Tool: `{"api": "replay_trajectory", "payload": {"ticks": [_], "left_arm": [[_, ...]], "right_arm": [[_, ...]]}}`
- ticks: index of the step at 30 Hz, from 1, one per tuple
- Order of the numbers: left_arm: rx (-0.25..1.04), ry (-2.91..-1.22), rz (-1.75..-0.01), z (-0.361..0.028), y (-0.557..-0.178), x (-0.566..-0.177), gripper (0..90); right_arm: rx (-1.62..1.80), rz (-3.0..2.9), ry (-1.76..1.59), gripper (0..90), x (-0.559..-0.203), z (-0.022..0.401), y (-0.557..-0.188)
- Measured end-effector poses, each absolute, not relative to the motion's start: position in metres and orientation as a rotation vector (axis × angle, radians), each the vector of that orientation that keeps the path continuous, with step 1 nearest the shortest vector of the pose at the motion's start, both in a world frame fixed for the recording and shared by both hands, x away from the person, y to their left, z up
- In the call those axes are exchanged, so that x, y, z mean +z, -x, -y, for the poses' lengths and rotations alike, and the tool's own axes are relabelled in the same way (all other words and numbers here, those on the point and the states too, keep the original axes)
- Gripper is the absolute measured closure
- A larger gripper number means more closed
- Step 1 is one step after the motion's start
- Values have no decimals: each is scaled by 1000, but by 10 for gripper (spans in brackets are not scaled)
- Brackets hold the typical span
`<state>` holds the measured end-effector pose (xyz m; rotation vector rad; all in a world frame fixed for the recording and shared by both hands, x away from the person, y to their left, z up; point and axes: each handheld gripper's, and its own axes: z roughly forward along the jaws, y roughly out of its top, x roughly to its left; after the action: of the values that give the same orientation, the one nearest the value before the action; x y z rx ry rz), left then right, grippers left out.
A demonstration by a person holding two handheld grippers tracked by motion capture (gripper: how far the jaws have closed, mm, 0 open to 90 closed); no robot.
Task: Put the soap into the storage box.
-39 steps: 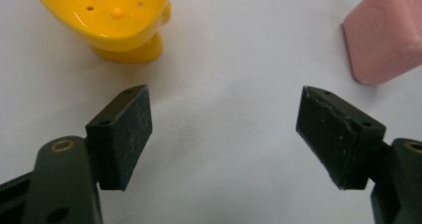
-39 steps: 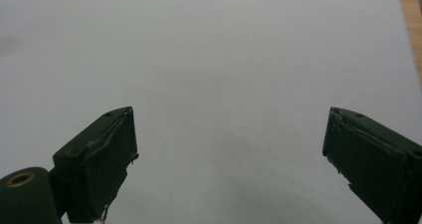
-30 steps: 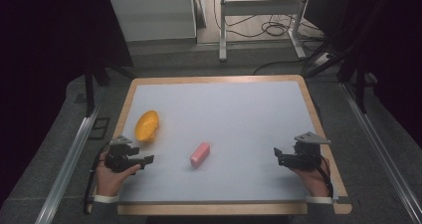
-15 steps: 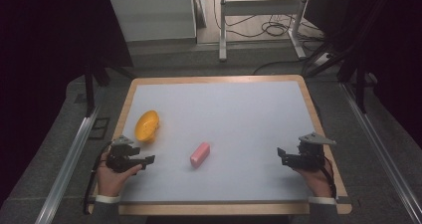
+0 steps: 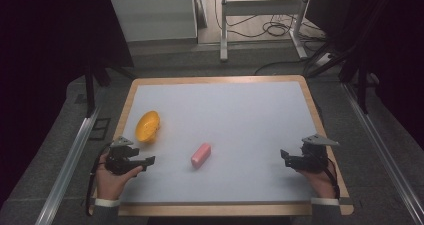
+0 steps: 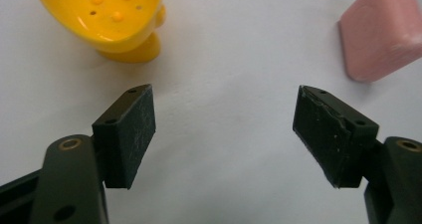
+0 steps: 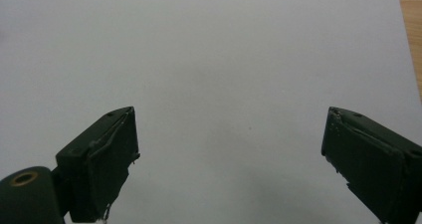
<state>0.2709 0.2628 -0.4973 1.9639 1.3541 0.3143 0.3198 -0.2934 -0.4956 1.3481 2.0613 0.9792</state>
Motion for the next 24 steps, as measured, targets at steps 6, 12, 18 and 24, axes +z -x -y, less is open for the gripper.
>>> {"api": "replay_trajectory", "payload": {"ticks": [6, 12, 18, 24], "left_arm": [[322, -1965, -1339, -261, -272, -490, 243], [331, -1972, -1321, -259, -274, -486, 245], [338, -1971, -1295, -258, -273, -477, 245], [348, -1985, -1307, -256, -274, -469, 245]], "right_arm": [[979, -2048, -1351, 75, -493, 295, -320], [956, -2052, -1354, 75, -497, 294, -320], [947, -2051, -1359, 75, -497, 294, -318], [942, -2057, -1351, 75, -498, 292, -318]]}}
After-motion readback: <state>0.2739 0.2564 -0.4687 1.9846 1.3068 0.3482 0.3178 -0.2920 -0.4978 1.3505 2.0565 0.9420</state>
